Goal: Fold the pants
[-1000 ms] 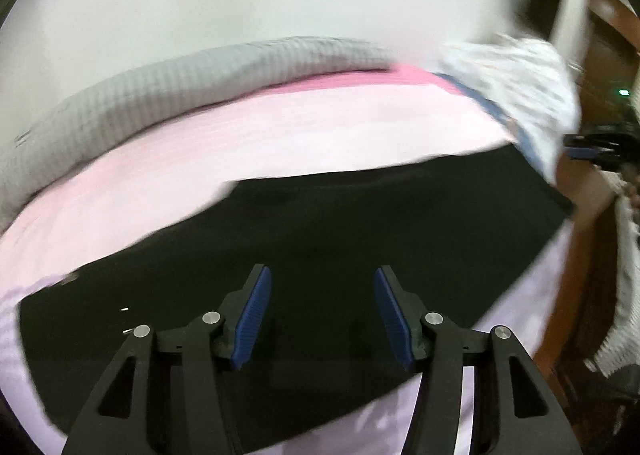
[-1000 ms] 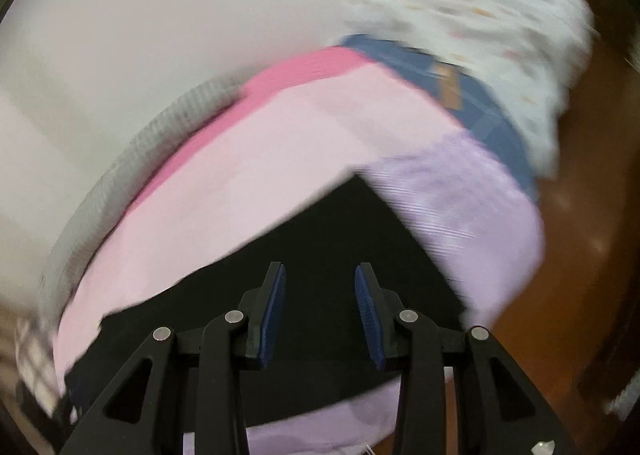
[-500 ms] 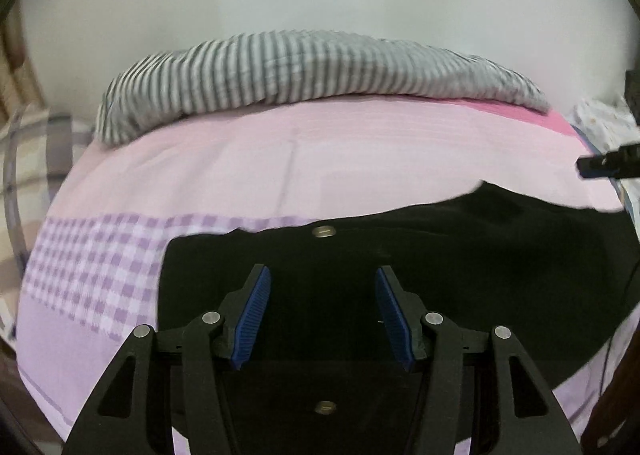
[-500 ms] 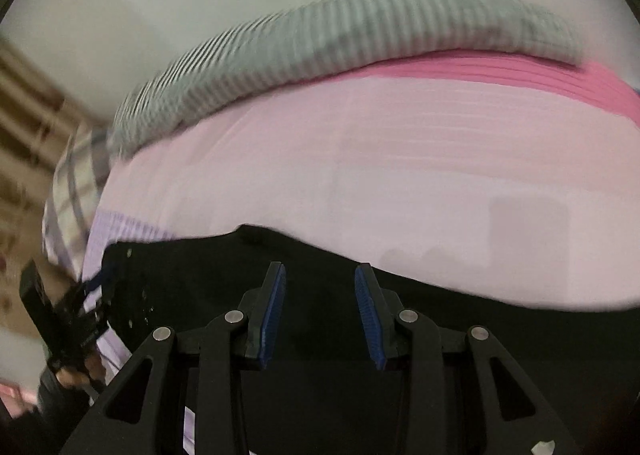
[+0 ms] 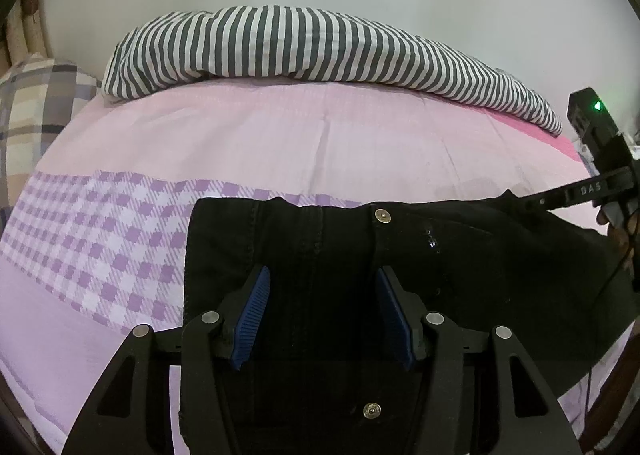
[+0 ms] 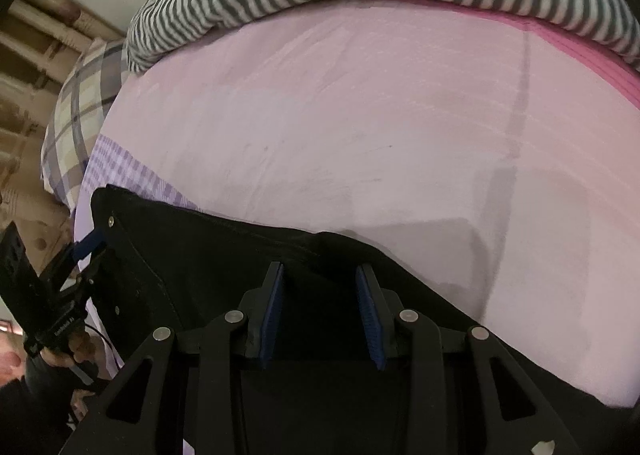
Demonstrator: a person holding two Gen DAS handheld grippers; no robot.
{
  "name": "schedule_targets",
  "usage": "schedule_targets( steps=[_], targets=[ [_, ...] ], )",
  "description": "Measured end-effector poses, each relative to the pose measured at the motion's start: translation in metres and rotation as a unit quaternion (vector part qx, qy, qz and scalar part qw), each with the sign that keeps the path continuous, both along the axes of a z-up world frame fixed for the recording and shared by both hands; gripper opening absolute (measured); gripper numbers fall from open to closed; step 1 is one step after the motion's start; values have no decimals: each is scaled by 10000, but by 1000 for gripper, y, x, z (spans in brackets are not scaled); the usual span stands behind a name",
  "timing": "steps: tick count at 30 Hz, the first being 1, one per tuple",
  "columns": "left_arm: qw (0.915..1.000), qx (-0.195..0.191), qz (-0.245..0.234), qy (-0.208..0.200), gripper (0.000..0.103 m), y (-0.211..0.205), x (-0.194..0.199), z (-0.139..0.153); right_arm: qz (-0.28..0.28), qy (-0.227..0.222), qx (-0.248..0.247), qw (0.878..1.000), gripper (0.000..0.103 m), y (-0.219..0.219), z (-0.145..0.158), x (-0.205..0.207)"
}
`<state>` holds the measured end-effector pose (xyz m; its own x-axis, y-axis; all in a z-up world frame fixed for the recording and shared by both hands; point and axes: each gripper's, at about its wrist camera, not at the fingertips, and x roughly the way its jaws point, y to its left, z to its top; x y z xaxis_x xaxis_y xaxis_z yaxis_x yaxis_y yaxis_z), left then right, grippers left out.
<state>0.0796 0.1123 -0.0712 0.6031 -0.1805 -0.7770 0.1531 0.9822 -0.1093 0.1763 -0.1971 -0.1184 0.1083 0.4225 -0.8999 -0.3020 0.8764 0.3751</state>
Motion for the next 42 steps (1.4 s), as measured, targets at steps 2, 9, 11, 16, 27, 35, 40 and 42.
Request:
schedule_targets(
  steps=[2,9,11,16,27,35,40,42],
  targets=[
    [10000,-14,-15,6,57,1,0,0,73,27,104,9999,22,2,0,1],
    [9997,-210,64,46,57,10,3,4,-142,-383,381,9984,10,-3,24,2],
    [9997,-232,68,33,57,12,5,4,-137,-442,296,9985,9,-1,25,7],
    [10000,70,40,-25,51,7,11,0,-277,-352,103,9989,8,-3,5,17],
    [9997,199,-11,136,51,4,14,0,-612,-591,-48,9964,22,-4,17,9],
    [9971,698,-273,164,52,-2,-26,2,-1169,-1026,-68,9878,33,-49,53,-48],
    [9943,975,-191,398,52,0,-38,-13,-1672,-727,-355,9826,33,-93,29,-80],
    [9941,1013,-142,363,53,1,-40,-15,-1931,-658,-409,9781,33,-111,21,-90]
  ],
)
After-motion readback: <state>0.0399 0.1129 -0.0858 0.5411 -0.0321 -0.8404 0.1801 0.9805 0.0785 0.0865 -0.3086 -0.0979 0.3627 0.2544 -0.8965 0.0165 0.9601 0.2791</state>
